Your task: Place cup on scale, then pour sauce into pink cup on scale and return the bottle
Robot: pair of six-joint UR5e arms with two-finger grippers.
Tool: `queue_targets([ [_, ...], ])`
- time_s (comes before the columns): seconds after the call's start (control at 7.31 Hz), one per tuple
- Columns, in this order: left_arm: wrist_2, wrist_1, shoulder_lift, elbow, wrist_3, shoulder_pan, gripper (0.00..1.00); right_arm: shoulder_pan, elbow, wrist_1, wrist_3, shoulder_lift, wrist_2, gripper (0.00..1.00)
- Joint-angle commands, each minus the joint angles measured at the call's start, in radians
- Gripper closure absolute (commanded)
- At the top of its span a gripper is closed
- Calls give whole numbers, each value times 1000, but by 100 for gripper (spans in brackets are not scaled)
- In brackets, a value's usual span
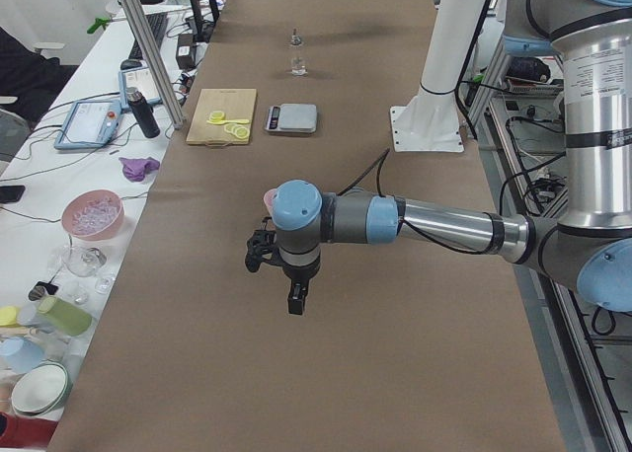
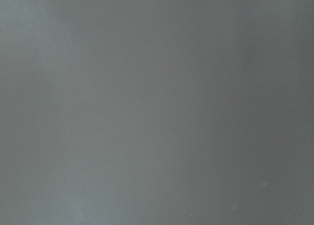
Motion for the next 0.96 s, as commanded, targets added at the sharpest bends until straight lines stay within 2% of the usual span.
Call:
queue_targets([
  [0.0, 1, -13, 5, 16, 3, -3, 2, 0, 2, 2, 4, 2, 1, 0],
  [0.82, -2, -39, 14, -13, 13, -28, 2, 0, 42, 23, 0, 8, -2, 0],
])
